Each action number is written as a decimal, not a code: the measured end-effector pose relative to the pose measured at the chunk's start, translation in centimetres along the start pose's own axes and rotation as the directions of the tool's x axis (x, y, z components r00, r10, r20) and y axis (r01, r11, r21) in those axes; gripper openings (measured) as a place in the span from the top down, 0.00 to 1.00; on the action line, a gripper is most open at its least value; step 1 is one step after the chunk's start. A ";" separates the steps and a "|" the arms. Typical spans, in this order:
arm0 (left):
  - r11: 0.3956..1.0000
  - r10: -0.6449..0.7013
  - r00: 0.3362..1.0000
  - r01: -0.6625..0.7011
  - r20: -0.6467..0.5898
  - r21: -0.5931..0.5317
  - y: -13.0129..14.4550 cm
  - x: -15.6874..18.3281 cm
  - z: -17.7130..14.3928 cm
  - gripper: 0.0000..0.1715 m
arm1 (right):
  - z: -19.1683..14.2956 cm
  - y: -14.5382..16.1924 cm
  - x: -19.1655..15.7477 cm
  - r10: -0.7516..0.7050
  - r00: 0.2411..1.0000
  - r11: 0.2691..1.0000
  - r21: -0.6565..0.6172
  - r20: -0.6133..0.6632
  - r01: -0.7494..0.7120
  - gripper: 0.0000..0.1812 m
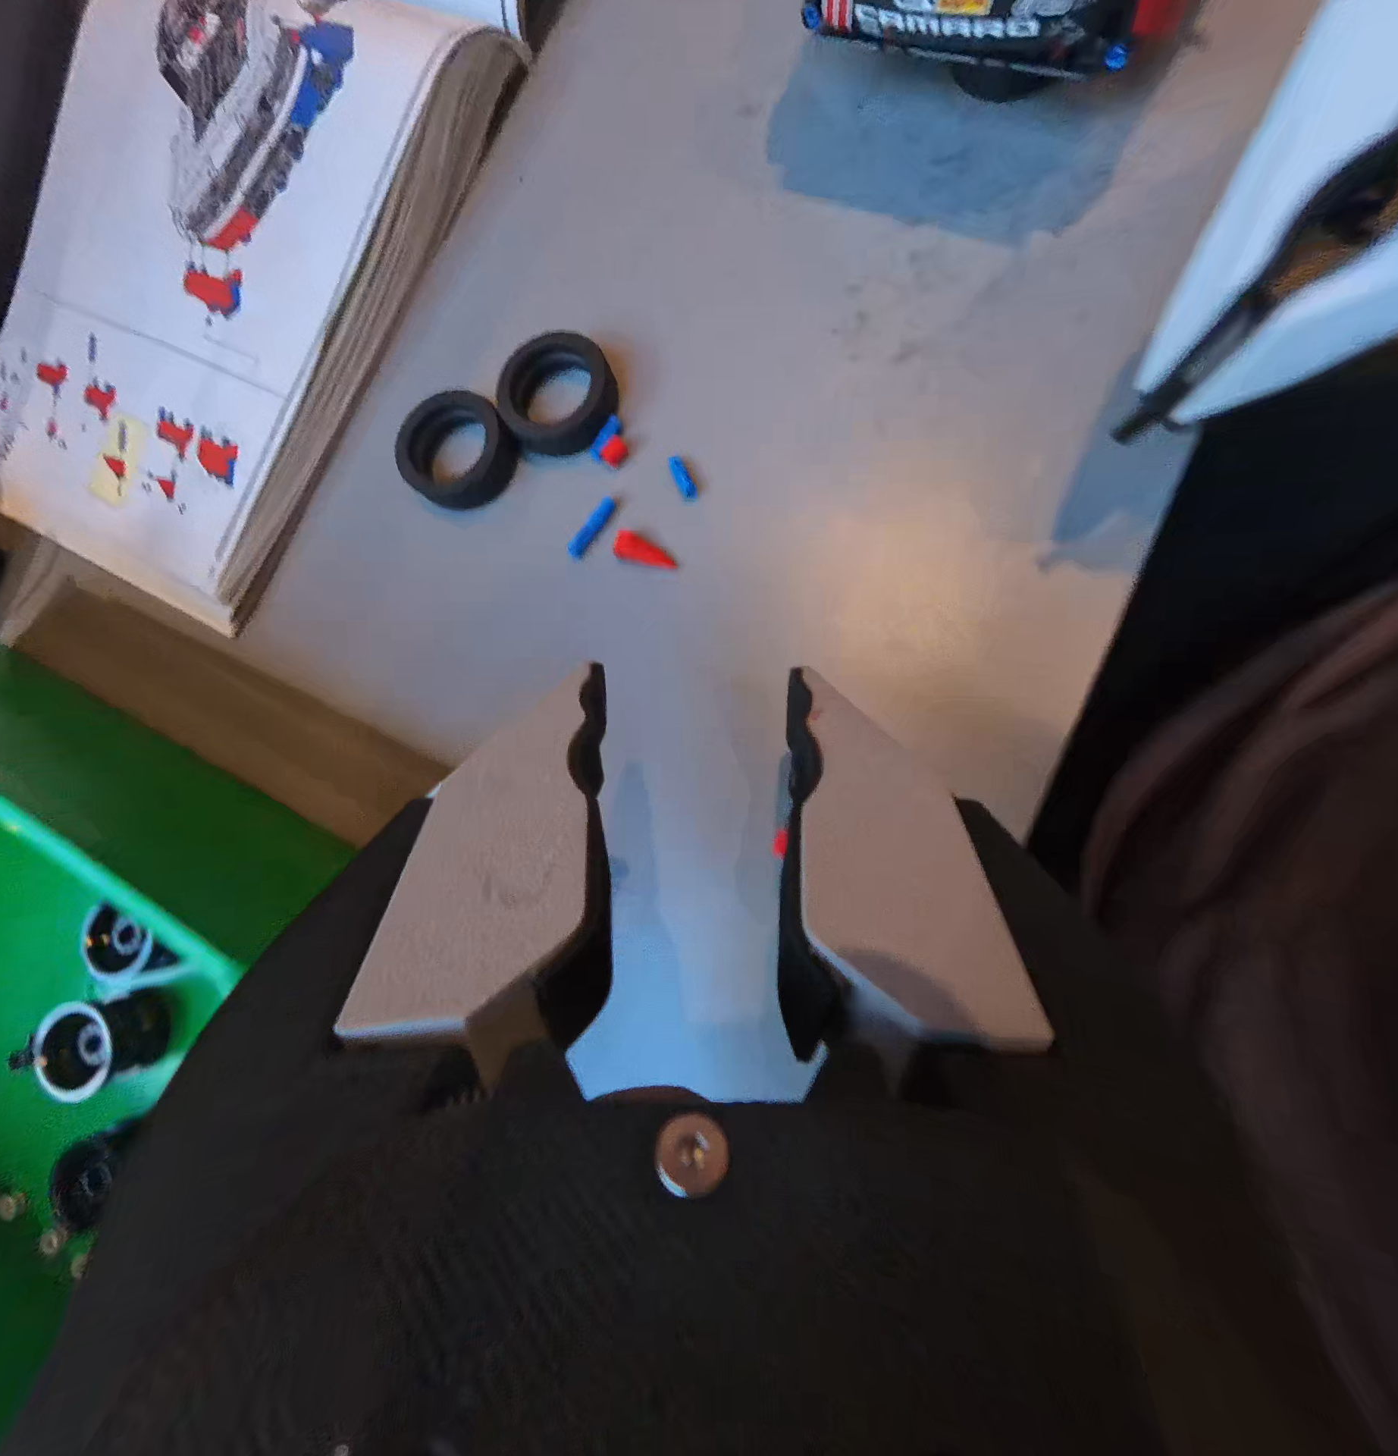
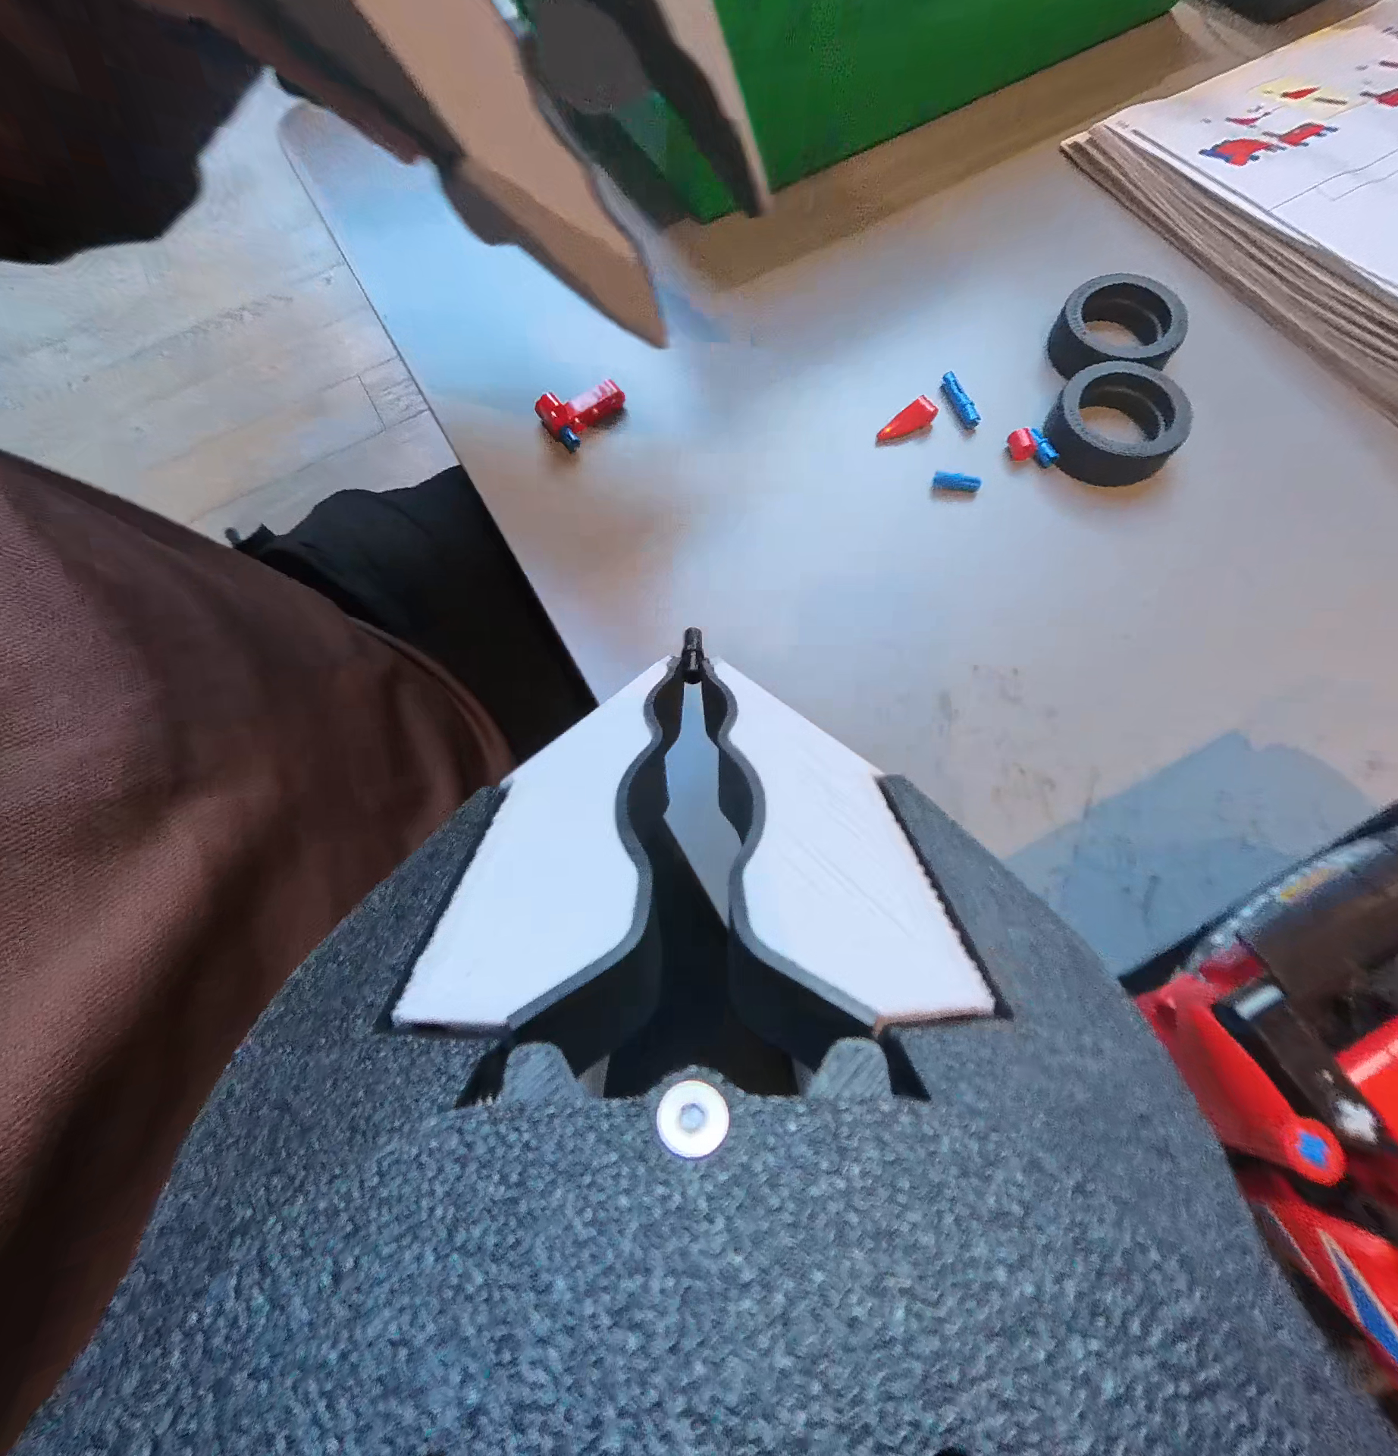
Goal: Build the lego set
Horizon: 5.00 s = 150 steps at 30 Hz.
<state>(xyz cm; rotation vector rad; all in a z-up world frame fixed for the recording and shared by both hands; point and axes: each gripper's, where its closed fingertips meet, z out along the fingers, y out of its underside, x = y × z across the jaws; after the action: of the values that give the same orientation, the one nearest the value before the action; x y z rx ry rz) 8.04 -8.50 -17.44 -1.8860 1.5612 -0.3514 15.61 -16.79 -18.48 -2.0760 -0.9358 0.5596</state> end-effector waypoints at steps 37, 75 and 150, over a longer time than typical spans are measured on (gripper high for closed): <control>0.993 -0.014 0.970 0.041 -0.244 0.107 6.8 3.0 -0.2 0.78 | 5.8 0.3 3.2 0.122 0.991 0.990 -0.062 -0.059 -0.125 0.98; 0.992 0.045 0.951 -0.007 -0.305 0.123 6.2 2.8 0.4 0.81 | 10.2 -2.7 -1.8 -0.131 0.959 0.977 -0.132 0.252 0.168 0.98; 0.991 0.048 0.953 -0.009 -0.300 0.131 6.3 2.7 0.5 0.83 | 12.2 -4.2 -2.3 -0.098 0.940 0.979 -0.136 0.326 0.150 0.98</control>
<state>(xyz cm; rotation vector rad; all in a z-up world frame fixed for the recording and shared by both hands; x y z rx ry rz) 4.17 -11.34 -22.30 -1.7694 1.7152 -0.7406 4.51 -11.00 -22.29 -2.0839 -1.3274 0.7905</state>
